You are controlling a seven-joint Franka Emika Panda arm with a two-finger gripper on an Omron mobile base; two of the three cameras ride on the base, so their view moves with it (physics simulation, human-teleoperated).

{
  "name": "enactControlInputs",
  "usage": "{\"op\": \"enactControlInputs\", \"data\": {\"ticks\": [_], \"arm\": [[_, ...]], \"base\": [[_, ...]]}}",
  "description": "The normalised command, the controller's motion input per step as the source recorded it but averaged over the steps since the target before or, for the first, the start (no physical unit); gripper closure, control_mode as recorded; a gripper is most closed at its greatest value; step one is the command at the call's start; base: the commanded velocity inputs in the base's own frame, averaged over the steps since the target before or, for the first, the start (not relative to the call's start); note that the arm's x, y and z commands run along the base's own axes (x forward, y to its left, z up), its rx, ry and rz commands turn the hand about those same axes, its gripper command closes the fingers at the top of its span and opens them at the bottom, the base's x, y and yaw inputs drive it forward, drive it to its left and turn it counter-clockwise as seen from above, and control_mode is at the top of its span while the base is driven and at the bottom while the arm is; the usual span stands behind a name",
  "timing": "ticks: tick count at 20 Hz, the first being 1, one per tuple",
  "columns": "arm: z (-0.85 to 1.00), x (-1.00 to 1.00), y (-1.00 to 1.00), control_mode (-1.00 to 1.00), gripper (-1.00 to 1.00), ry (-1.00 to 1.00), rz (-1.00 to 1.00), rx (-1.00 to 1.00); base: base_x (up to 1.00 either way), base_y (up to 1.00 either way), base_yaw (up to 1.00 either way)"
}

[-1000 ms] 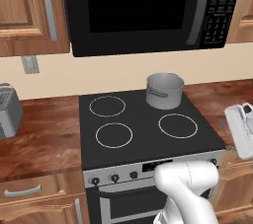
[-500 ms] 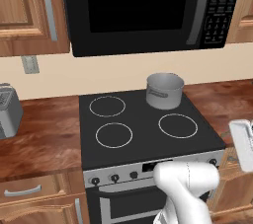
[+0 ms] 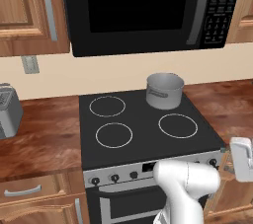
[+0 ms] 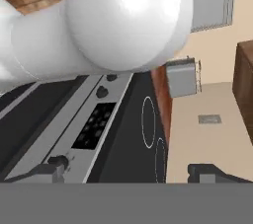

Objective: Turn off the rear right burner of the stove.

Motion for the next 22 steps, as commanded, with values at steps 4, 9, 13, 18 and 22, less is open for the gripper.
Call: {"op": "enactControlInputs", "data": {"ticks": [4,9,13,18,22], "arm": [[-0.68,0.00,-0.12,-1.00,-1.00,-0.28,0.01,-0.03],[-0.57,0.03,0.00,-1.00,-1.00,-0.24,0.01,-0.07],[-0.27,0.07,-0.03,-1.00,-1.00,-0.17,0.07,-0.03],[-0.11,0.04,-0.16,-1.00,-1.00,-0.09,0.05,-0.04],[-0.04,0.13,-0.13,-1.00,-1.00,0.00,0.00,-0.04]], "base": [[0.00,0.00,0.00],[0.00,0.00,0.00],[0.00,0.00,0.00],[0.00,0.00,0.00],[0.00,0.00,0.00]]}}
